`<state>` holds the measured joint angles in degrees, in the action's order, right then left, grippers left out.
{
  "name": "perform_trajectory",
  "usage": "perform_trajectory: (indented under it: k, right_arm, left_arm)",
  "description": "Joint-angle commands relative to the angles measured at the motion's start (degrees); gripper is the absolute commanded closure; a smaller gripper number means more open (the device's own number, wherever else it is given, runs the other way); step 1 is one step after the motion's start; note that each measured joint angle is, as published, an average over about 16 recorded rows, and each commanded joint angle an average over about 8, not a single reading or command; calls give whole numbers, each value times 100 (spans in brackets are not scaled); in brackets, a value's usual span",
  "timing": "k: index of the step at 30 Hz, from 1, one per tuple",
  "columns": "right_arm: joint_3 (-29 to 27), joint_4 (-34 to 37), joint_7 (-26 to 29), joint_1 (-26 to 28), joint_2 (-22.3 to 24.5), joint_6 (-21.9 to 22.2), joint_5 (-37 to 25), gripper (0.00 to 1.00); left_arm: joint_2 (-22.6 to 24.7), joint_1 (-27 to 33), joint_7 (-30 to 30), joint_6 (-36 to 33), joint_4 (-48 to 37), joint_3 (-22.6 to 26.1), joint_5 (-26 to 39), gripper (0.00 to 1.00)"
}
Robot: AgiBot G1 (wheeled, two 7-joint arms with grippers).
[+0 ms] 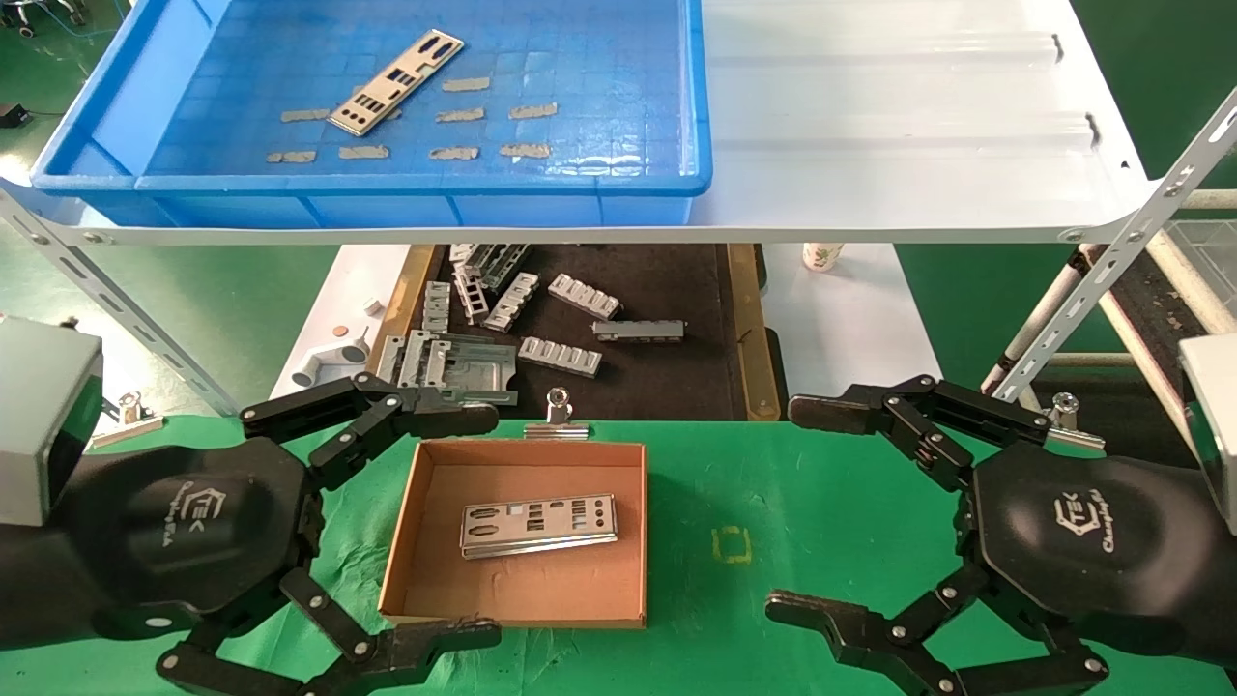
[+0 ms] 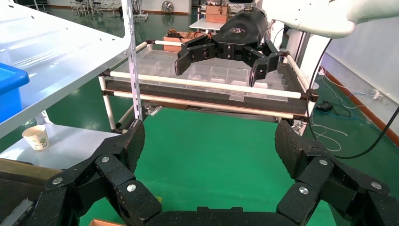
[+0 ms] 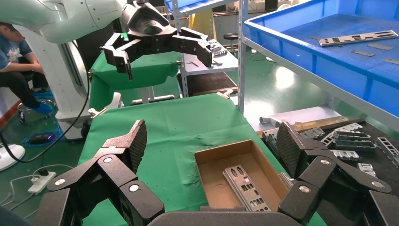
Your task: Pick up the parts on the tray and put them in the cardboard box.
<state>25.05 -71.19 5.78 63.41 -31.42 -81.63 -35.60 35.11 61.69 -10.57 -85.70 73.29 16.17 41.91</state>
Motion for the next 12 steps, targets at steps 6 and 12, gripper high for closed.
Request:
perform_trajectory:
  k: [6, 12]
  right_arm:
    - [0, 0, 0, 0, 0, 0, 0, 0]
    - [0, 0, 0, 0, 0, 0, 0, 0]
  left_arm:
    - [0, 0, 0, 0, 0, 0, 0, 0]
    - [0, 0, 0, 0, 0, 0, 0, 0]
